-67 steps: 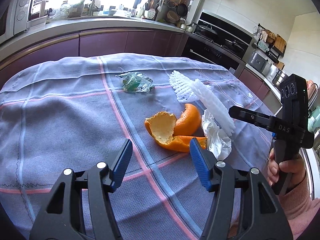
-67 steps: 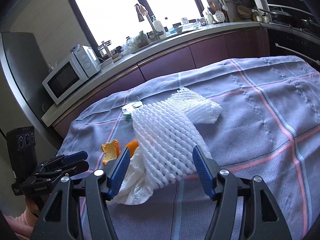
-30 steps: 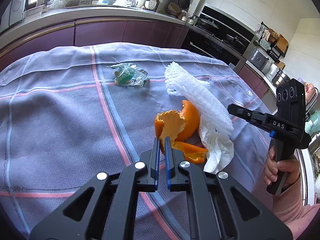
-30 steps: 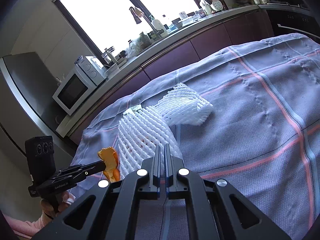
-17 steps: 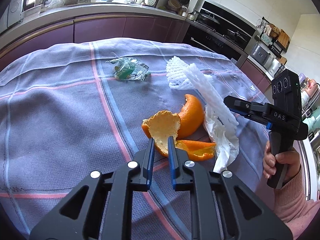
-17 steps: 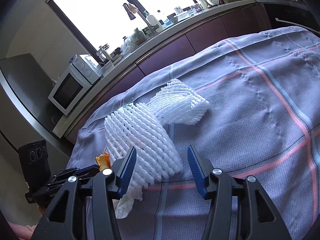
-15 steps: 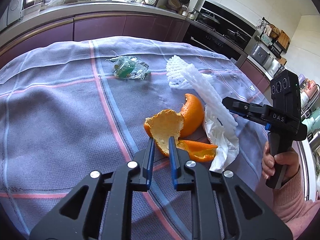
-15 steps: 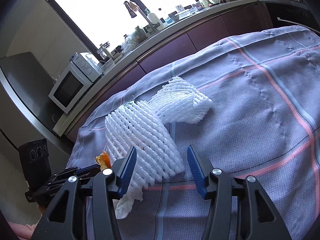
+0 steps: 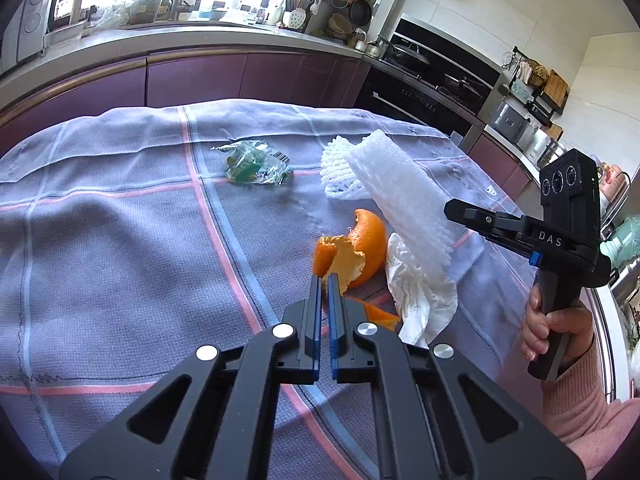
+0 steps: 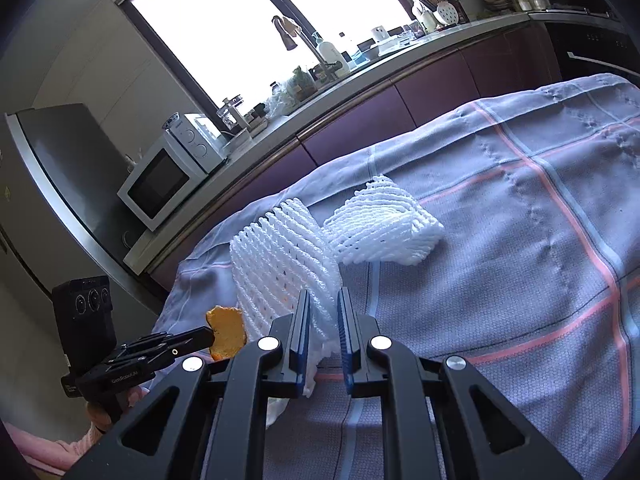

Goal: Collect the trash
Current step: 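Lift the orange peel and foam net and carry both toward the teal bin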

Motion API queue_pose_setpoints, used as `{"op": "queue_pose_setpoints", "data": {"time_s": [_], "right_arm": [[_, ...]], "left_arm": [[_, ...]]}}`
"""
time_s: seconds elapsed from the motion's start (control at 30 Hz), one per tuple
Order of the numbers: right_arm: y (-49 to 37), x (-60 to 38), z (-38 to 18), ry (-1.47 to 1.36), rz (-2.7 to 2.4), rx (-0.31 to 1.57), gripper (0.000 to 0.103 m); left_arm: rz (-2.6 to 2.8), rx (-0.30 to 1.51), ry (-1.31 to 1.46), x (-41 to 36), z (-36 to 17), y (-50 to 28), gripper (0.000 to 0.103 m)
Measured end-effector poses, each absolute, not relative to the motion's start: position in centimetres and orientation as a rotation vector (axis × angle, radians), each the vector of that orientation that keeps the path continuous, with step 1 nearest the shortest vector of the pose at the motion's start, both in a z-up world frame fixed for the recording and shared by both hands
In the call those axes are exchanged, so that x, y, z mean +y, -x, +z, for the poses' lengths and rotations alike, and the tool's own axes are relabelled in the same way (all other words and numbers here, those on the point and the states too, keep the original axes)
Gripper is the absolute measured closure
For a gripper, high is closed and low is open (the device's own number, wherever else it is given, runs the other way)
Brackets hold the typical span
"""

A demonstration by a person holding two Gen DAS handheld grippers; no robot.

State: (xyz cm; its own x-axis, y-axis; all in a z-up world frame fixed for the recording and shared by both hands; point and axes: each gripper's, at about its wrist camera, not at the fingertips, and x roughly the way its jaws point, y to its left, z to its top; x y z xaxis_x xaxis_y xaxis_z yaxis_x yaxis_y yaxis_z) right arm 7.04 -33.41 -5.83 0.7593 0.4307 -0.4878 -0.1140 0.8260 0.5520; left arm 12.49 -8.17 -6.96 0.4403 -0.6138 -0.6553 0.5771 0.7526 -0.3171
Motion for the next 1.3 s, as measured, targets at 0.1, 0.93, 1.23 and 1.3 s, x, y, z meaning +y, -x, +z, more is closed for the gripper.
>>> {"op": "queue_pose_setpoints", "data": {"time_s": [0.1,0.93,1.23,1.3], "right_arm": [[-6.8,-33.1,-5.0,-0.516,0.321,0.627,0.091],[-7.5,-30.5,-4.7,-0.494,0.377,0.64,0.091],[-7.9,-30.0,-4.9,-0.494,0.395,0.65,0.091],[-7.9,-29.8,-4.9,-0.491,0.398,0.65,0.091]], "left_arm": [[-0.739,0.818,0.056,-7.5,-6.3,-12.1,0.1],[-0.648,0.877,-0.008,-4.4,-8.3,-11.6,0.066],[-0.683,0.898,0.005,-5.4,-8.5,-12.0,0.083],[-0.682,0.886,0.008,-5.4,-8.3,-11.9,0.086]]}}
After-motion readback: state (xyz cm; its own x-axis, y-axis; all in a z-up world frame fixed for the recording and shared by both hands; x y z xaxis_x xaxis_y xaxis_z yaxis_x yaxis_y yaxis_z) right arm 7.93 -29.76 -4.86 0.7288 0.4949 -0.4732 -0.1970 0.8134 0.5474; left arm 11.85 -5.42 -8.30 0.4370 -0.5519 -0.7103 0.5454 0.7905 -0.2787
